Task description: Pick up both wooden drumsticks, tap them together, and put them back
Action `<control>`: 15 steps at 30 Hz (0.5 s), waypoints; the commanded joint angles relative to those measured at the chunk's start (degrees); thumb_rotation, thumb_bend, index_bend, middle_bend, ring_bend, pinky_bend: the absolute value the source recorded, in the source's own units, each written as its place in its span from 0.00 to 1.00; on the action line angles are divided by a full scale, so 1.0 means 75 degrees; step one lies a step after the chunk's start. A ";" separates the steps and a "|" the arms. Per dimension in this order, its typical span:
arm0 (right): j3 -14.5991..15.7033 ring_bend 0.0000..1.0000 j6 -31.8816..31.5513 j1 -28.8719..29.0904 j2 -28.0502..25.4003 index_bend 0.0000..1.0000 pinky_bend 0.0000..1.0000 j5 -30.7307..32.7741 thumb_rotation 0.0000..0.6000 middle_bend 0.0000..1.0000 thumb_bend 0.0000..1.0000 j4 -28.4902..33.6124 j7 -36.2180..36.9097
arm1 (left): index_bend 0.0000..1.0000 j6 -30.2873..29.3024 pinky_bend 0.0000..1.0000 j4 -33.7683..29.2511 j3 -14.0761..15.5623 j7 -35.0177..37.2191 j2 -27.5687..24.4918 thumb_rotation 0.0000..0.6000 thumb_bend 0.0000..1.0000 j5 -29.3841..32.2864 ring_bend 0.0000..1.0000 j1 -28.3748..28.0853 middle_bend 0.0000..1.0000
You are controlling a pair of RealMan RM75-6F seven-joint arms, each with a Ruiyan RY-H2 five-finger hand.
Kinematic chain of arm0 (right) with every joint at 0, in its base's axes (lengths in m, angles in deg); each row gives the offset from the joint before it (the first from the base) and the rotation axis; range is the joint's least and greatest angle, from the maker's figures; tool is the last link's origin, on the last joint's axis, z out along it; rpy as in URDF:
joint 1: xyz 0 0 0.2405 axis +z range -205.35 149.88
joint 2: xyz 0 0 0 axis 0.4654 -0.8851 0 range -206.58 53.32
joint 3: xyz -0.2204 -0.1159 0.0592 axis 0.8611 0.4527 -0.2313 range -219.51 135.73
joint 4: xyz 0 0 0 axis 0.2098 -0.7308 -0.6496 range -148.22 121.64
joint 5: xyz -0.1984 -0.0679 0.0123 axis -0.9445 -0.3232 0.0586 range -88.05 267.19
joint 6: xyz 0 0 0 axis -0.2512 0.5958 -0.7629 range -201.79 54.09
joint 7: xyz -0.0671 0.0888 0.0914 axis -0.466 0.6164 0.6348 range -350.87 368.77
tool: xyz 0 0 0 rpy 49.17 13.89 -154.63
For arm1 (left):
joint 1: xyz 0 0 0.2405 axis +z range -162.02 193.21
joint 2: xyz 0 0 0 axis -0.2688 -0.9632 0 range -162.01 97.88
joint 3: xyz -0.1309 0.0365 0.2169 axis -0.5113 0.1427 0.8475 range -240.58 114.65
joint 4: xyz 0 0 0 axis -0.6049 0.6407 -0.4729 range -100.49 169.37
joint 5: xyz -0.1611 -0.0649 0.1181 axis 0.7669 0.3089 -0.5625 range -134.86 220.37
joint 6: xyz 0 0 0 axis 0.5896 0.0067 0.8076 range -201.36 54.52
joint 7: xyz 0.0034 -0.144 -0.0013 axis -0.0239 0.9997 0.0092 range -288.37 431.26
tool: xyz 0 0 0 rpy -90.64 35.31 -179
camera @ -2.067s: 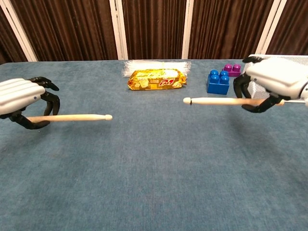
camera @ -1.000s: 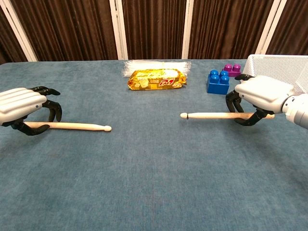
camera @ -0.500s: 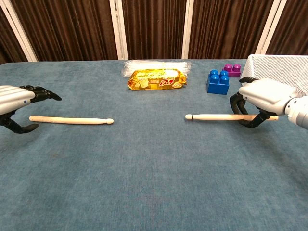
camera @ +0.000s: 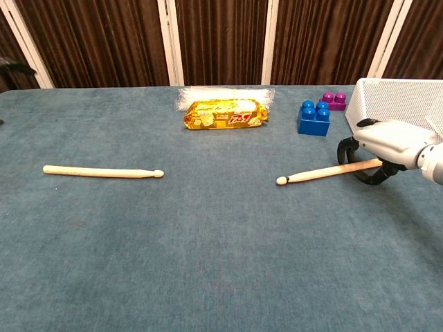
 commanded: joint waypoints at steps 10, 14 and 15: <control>-0.1200 0.08 -0.0590 -0.0844 -0.1881 0.04 0.00 0.2215 1.00 0.13 0.39 0.3532 -0.1625 | 0.01 -0.1150 0.00 -0.1735 0.0440 -0.0718 -0.1406 1.00 0.53 -0.0277 0.00 0.1084 0.00; -0.1356 0.06 -0.1325 -0.1249 -0.2333 0.00 0.00 0.2118 1.00 0.06 0.36 0.4028 -0.1229 | 0.01 -0.1712 0.00 -0.2006 0.0659 -0.1756 -0.1383 1.00 0.49 -0.0084 0.00 0.1623 0.00; -0.1369 0.05 -0.1513 -0.1353 -0.2421 0.00 0.00 0.1995 1.00 0.06 0.36 0.4045 -0.1009 | 0.01 -0.1819 0.00 -0.2004 0.0711 -0.1959 -0.1355 1.00 0.49 -0.0050 0.00 0.1737 0.00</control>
